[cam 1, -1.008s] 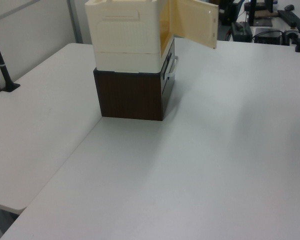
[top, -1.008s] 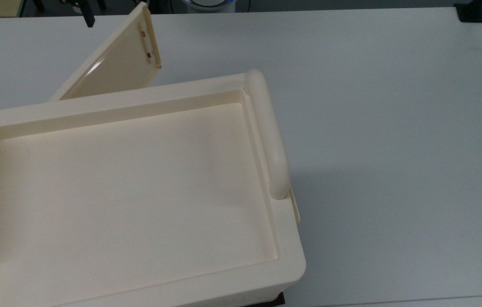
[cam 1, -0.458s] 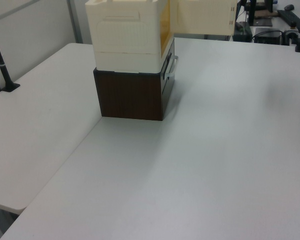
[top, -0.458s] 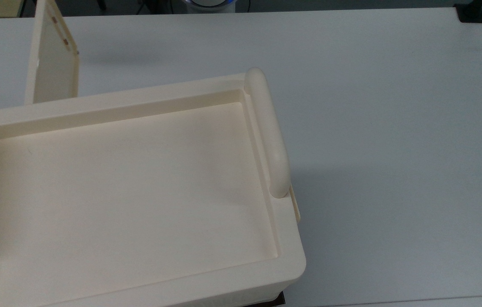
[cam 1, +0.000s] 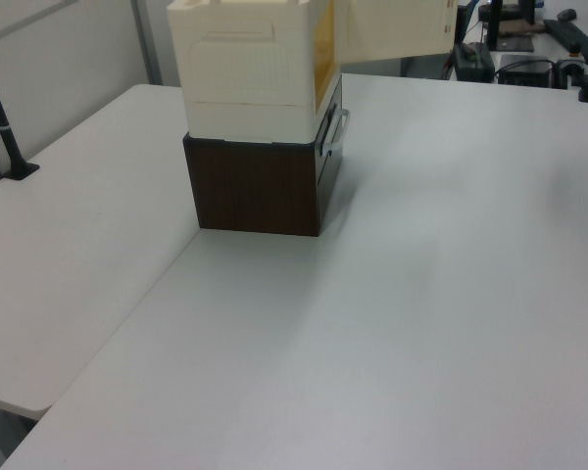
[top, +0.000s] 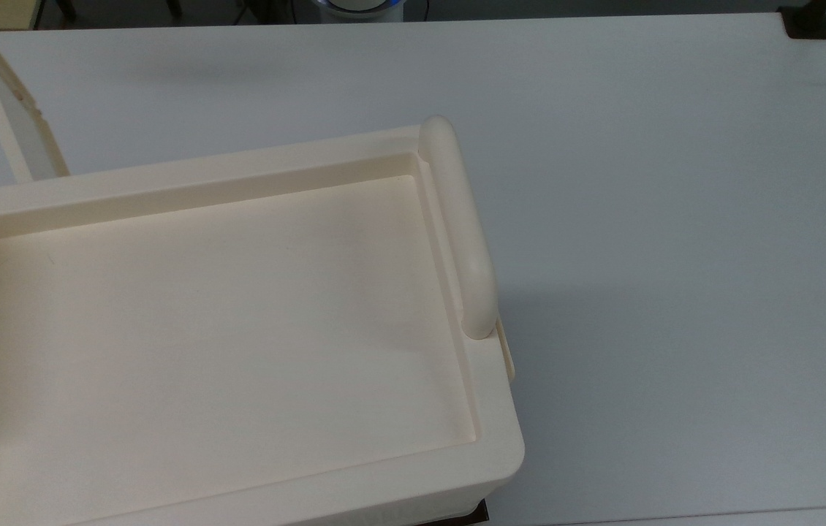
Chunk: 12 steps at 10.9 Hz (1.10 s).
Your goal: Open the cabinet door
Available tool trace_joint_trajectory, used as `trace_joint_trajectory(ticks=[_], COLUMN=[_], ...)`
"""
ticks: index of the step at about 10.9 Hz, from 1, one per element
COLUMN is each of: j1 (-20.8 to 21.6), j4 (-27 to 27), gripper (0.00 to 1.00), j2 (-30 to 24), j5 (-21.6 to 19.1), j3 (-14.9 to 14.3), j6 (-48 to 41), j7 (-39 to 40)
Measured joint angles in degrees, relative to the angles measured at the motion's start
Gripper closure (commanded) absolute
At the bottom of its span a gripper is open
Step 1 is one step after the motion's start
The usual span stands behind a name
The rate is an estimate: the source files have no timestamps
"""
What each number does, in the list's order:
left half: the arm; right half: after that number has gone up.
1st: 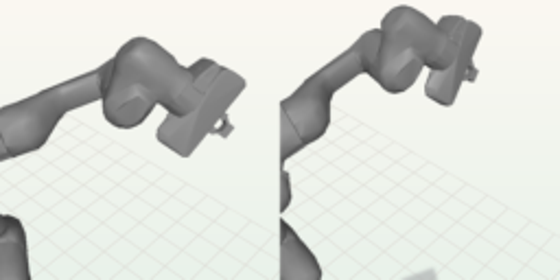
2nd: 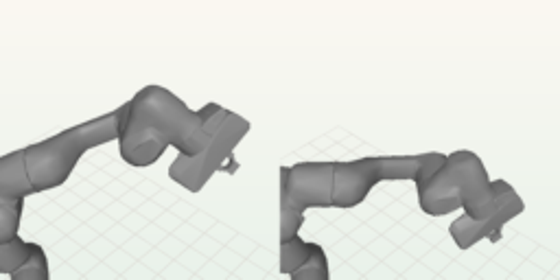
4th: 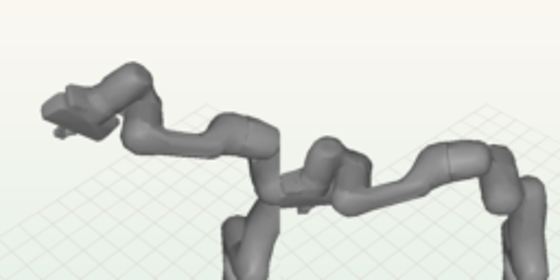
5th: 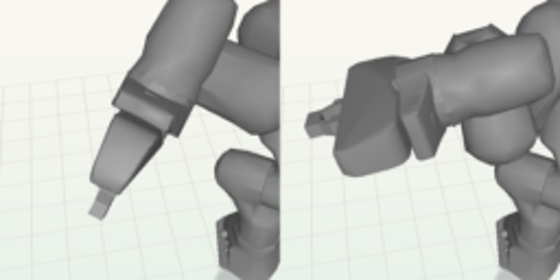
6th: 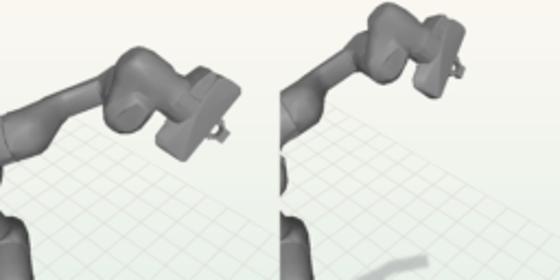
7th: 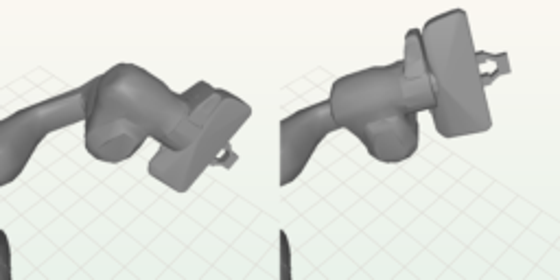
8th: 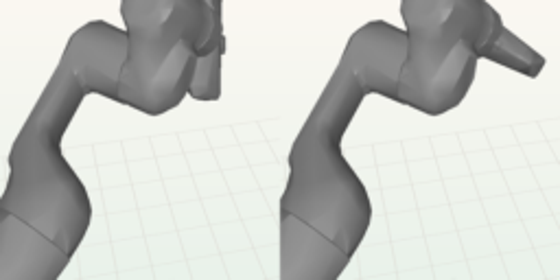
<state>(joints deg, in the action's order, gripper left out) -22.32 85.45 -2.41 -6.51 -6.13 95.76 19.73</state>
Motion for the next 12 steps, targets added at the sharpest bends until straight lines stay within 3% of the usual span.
trace_joint_trajectory(ticks=[5,7,9,12], j1=[18.13,21.59,25.55,26.34], j4=[1.22,3.18,5.5,5.75], gripper=[0.0,0.0,0.0,0.0], j2=[-2.03,-1.52,-1.05,-0.53], j5=[1.18,1.24,1.36,2.23], j3=[0.31,0.15,-1.83,-2.73], j6=[-6.93,-6.26,-3.19,-2.87], j7=[-17.16,-18.35,-18.34,-18.31])
